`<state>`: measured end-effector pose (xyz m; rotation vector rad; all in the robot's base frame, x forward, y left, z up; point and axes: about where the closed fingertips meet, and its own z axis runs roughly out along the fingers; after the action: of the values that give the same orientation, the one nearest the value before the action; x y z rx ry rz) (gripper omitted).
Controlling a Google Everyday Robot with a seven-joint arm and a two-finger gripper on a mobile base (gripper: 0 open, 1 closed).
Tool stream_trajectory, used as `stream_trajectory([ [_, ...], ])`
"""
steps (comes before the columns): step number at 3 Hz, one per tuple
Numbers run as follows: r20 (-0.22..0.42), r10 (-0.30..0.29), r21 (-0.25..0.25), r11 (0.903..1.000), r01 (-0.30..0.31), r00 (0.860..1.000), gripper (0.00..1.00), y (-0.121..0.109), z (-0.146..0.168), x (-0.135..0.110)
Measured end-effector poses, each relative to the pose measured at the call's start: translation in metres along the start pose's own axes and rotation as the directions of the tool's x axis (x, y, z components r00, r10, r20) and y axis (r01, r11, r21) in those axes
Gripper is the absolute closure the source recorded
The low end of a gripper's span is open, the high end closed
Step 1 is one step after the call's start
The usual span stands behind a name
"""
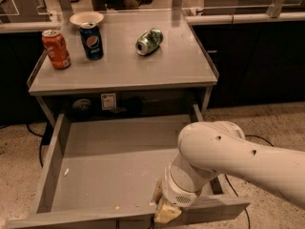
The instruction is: Close top drawer
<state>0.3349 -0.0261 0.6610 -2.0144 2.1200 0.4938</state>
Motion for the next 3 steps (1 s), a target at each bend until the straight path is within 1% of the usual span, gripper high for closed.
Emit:
stream_trajectory([
  [1,0.0,0.0,0.0,1.0,0.0,1.0,1.0,0.0,0.0,0.0],
  [2,0.0,-0.001,0.0,1.0,0.001,1.0,1.0,-0.0002,0.0,-0.0001],
  [3,0.007,-0.016,0.009,0.9998,0.016,1.0,1.0,-0.0089,0.0,-0.0025],
])
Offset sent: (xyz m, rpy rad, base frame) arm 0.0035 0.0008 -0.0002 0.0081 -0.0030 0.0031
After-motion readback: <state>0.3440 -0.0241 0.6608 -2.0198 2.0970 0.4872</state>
